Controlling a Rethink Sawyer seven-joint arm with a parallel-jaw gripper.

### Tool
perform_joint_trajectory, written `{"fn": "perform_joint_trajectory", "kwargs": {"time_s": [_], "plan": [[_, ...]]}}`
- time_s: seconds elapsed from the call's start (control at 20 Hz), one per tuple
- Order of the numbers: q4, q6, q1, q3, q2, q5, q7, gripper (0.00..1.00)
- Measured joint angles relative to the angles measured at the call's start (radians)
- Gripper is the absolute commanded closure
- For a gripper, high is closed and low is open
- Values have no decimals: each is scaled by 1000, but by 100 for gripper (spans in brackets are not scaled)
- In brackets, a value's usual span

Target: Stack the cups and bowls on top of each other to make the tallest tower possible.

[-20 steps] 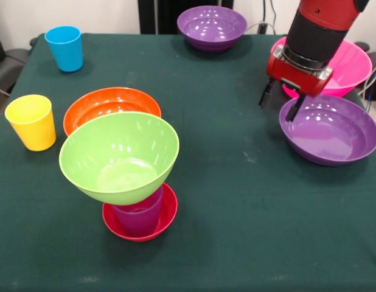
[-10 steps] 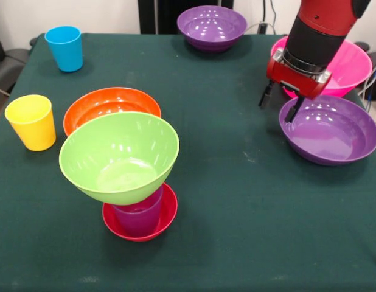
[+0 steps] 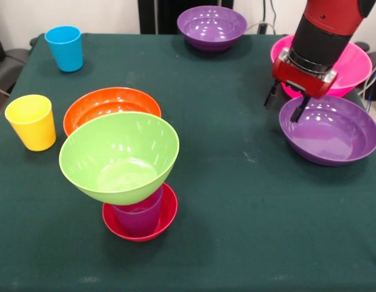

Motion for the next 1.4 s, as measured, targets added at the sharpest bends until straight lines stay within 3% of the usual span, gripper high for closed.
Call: {"fn": "perform_joint_trajectory", "kwargs": {"time_s": [1.4], "plan": [[0, -104, 35, -5, 76, 79, 0, 0]]}}
